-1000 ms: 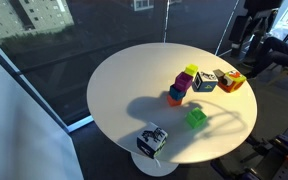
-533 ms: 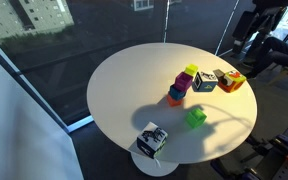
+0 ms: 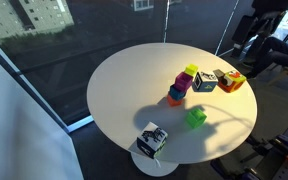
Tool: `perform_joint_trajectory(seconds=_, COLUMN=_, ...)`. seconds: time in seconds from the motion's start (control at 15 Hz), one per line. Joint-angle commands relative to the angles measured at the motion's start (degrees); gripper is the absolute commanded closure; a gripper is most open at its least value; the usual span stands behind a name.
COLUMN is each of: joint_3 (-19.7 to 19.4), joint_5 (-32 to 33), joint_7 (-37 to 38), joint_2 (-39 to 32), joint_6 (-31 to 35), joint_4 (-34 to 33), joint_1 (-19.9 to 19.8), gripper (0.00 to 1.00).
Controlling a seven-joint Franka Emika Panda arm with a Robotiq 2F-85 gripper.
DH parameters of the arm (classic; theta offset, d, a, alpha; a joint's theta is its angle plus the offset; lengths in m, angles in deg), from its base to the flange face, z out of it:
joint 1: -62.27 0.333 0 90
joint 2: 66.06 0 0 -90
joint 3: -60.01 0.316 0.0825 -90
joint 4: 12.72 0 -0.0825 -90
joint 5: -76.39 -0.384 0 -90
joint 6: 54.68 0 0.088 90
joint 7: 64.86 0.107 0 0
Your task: Put the pink block on the blue block
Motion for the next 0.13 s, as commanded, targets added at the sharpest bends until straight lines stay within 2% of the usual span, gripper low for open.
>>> perform_joint_trajectory(seconds=0.0, joint_3=0.4, joint_5=-0.1, joint_7=-0.1, joint_2=0.0, joint_6=-0.1, joint_4=-0.1, joint_1=-0.4, gripper=0.0)
perform_joint_trajectory(seconds=0.07, joint_3=0.4, joint_5=-0.1, joint_7=-0.1, joint_2=0.0, joint_6=-0.1, joint_4=-0.1, joint_1=-0.4, gripper=0.0)
